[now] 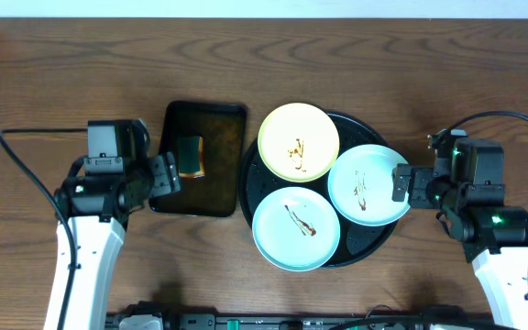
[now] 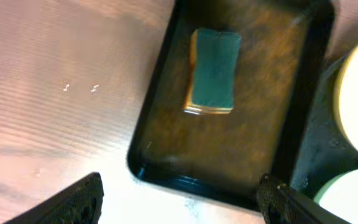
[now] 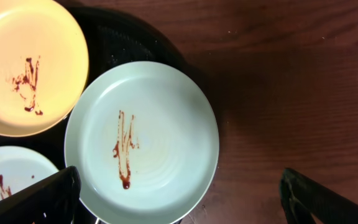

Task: Clean dirty plates on tray and stack at the side
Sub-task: 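Move the left gripper down onto the green sponge and grasp it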

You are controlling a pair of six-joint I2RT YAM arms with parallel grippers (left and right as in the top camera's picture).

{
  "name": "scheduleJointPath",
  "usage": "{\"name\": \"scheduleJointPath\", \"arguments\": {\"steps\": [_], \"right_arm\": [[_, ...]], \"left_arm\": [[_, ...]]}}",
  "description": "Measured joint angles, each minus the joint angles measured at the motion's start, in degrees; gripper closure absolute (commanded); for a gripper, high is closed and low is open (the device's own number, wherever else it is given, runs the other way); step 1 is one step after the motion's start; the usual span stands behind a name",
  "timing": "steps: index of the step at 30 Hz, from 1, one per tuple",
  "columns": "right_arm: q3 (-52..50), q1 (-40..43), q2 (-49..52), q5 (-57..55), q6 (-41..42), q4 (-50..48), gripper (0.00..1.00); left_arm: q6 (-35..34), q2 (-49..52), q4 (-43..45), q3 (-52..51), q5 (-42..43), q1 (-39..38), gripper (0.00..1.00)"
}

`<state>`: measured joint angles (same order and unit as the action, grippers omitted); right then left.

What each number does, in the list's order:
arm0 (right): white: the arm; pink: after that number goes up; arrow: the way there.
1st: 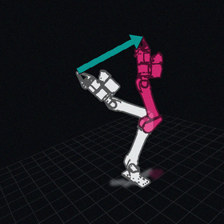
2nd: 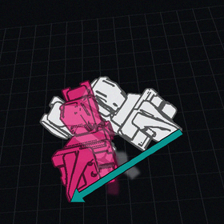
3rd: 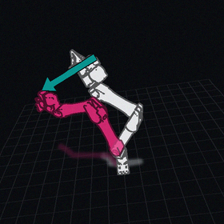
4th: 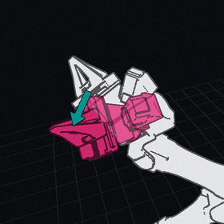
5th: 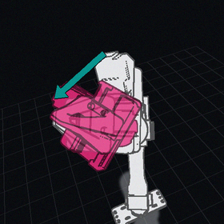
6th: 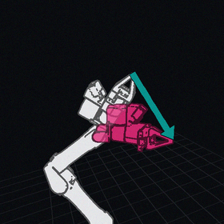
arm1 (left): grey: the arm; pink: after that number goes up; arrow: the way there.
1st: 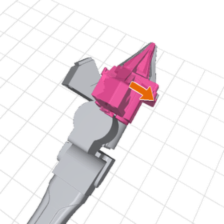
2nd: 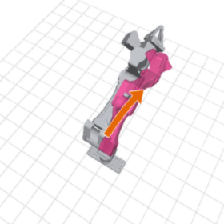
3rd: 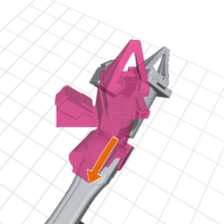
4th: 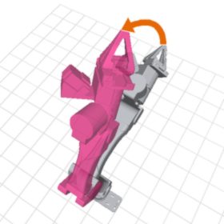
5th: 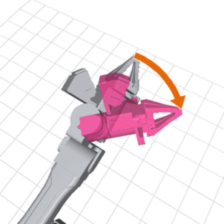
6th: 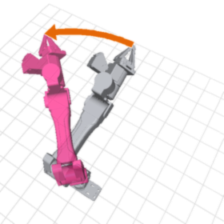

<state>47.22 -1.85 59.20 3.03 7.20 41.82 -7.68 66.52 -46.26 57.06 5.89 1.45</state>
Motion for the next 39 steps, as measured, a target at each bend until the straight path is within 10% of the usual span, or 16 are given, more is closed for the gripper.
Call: {"name": "scheduleJointPath", "arguments": {"steps": [9, 39], "right_arm": [[0.1, 0.0, 0.0, 0.0, 0.0, -0.2, 0.01], [0.1, 0.0, 0.0, 0.0, 0.0, -0.2, 0.01]], "left_arm": [[0.0, 5.2, 16.8, 0.3, 3.1, -2.1, 0.24], [0.0, 34.2, 23.4, 0.3, 0.2, -5.3, 0.41]]}}
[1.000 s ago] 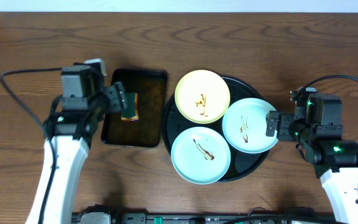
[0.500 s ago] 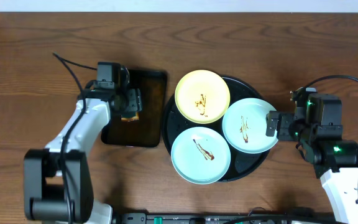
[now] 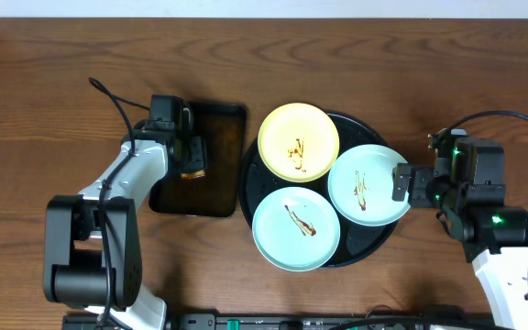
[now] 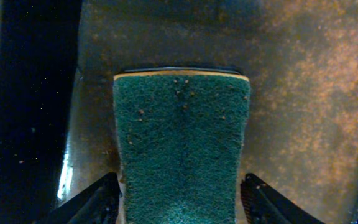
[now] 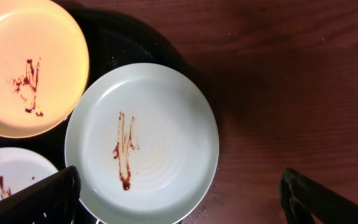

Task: Clean dirty plates on tray and stack at the side
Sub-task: 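Move the left gripper down onto the green sponge and grasp it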

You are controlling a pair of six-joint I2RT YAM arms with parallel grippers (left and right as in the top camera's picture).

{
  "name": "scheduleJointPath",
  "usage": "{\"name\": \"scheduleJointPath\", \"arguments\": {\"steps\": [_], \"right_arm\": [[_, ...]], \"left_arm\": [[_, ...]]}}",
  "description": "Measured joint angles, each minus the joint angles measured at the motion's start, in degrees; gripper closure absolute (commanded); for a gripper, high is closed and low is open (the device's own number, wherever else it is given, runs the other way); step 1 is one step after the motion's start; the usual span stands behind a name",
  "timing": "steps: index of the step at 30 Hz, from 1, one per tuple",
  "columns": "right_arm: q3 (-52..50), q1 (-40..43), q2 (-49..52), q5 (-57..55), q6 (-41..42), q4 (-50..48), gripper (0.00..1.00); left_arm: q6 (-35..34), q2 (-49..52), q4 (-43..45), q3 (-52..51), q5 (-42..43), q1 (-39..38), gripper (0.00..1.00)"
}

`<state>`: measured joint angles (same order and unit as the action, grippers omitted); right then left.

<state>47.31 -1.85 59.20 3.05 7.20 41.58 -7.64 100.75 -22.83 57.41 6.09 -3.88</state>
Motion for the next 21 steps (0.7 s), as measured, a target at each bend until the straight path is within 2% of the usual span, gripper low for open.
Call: {"name": "scheduleJointPath", "arguments": {"steps": [2, 17, 21], "right_arm": [[0.0, 0.0, 0.0, 0.0, 0.0, 0.0, 0.01], [0.0, 0.0, 0.0, 0.0, 0.0, 0.0, 0.01], [0.0, 0.0, 0.0, 0.0, 0.0, 0.4, 0.01]], "left_arm": [[0.0, 0.0, 0.0, 0.0, -0.2, 0.0, 0.45], [0.0, 0.0, 0.3, 0.0, -1.2, -1.2, 0.50], [-0.2, 0.2, 0.3, 0.0, -2.7, -2.1, 0.59]]}}
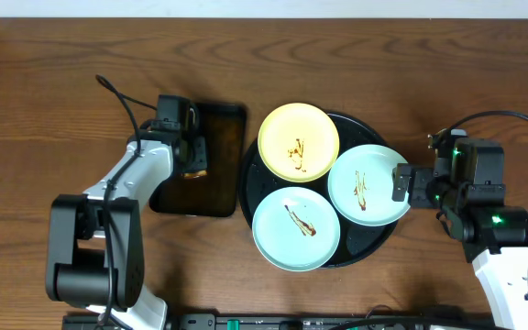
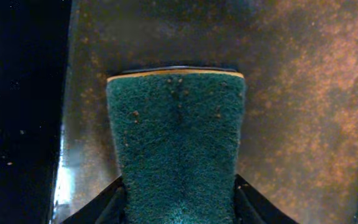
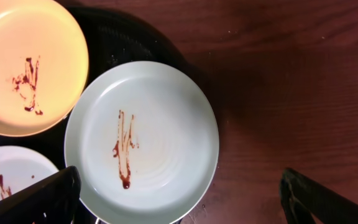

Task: Clean dirty plates on tray and stack at the side
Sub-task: 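Move the left gripper down onto the green sponge and grasp it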

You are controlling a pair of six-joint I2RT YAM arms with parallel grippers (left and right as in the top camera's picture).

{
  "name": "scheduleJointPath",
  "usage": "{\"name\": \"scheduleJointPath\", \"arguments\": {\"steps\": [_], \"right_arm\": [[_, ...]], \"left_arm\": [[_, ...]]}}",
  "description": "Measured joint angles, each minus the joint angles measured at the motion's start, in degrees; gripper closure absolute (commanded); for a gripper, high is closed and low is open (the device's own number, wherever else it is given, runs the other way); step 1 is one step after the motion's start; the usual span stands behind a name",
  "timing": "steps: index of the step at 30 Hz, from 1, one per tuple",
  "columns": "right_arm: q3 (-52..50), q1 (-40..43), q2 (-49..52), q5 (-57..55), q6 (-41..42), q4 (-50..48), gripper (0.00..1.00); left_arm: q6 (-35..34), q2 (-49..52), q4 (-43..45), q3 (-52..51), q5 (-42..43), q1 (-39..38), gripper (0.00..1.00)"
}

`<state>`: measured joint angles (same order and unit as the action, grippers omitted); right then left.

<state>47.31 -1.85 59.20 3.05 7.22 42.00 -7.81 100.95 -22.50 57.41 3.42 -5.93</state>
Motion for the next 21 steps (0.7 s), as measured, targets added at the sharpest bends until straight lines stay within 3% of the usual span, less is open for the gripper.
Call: {"name": "scheduleJointPath", "arguments": {"steps": [3, 9, 21], "right_arm": [[0.0, 0.0, 0.0, 0.0, 0.0, 0.2, 0.01], [0.0, 0.0, 0.0, 0.0, 0.0, 0.2, 0.01], [0.0, 0.0, 0.0, -1.4, 0.0, 1.3, 0.01]], "left_arm": [[0.1, 0.0, 0.1, 0.0, -0.6, -0.2, 0.66], [0.0, 0.0, 0.3, 0.0, -0.8, -0.3, 0.92], [0.1, -1.0, -1.8, 0.0, -0.5, -0.3, 0.93]]}}
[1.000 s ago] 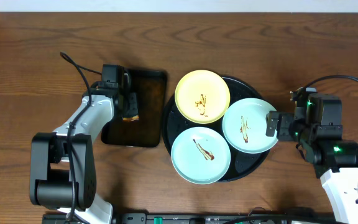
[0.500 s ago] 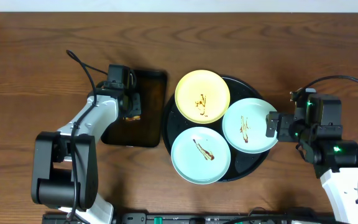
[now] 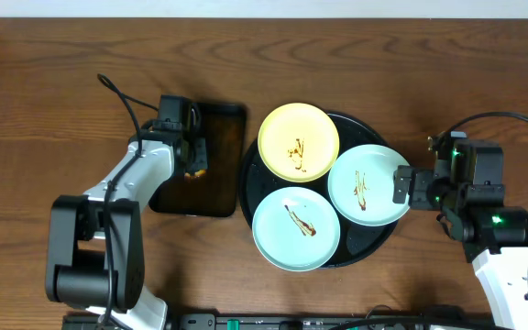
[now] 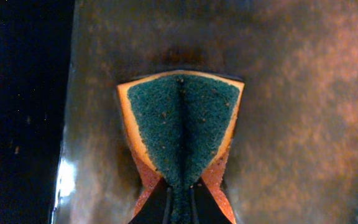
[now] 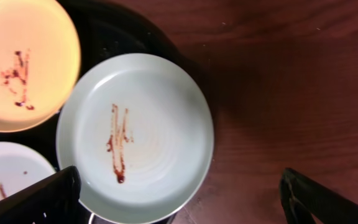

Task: Clean dirty plates on tray and stack at the side
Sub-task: 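Move the left gripper down onto the green sponge and grasp it, then grip the right light-blue plate rim with the right gripper, tilting it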

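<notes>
A round black tray (image 3: pixel 374 240) carries three smeared plates: a yellow plate (image 3: pixel 299 141) at the back, a pale green plate (image 3: pixel 367 184) on the right and a light blue plate (image 3: pixel 295 229) in front. In the rectangular black tray (image 3: pixel 216 174) lies a green and orange sponge (image 4: pixel 180 121), pinched into a fold by my left gripper (image 4: pixel 180 205), which is shut on it. My right gripper (image 5: pixel 179 202) stands open over the green plate (image 5: pixel 135 137); one finger is above the plate's left side, the other above the table.
Bare brown wood table (image 3: pixel 62 82) lies left of the rectangular tray and right of the round tray (image 5: pixel 291 93). A black cable (image 3: pixel 122 101) loops behind my left arm.
My left gripper has shut on the sponge, squeezing it so its orange sides bulge out. My right wrist view has shifted slightly, the green plate sitting a little further left and higher.
My left gripper was open, above the table in front of the rectangular tray. It then stood open down around the sponge, then closer on it, and now it is shut on the folded sponge. My right gripper has stayed open over the green plate.
</notes>
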You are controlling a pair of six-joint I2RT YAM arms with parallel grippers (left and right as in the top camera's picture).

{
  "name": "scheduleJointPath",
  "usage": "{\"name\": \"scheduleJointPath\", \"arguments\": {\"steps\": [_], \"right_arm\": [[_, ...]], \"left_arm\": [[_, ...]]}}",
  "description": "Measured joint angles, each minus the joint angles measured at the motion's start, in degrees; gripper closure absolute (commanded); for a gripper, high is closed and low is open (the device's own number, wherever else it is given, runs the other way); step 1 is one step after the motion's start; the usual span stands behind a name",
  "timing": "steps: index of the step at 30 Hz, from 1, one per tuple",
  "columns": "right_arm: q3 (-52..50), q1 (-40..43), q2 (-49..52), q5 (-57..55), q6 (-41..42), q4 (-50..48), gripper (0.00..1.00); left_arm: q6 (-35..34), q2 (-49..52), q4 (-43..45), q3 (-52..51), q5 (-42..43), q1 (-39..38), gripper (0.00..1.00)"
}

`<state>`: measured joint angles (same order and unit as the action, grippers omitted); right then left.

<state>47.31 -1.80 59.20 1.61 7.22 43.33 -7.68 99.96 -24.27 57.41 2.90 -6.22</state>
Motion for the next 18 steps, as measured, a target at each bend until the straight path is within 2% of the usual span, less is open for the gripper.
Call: {"name": "scheduleJointPath", "arguments": {"steps": [7, 13, 18], "right_arm": [[0.0, 3.5, 1.1, 1.2, -0.3, -1.9, 0.20], [0.4, 9.5, 8.5, 7.5, -2.4, -1.1, 0.32], [0.4, 10.4, 16.3, 9.6, -3.7, -1.6, 0.52]], "left_arm": [[0.0, -7.1, -3.0, 0.0, 5.4, 0.0, 0.92], [0.0, -10.8, -6.1, 0.0, 9.0, 0.0, 0.93], [0.0, -10.8, -7.5, 0.0, 10.3, 0.0, 0.93]]}}
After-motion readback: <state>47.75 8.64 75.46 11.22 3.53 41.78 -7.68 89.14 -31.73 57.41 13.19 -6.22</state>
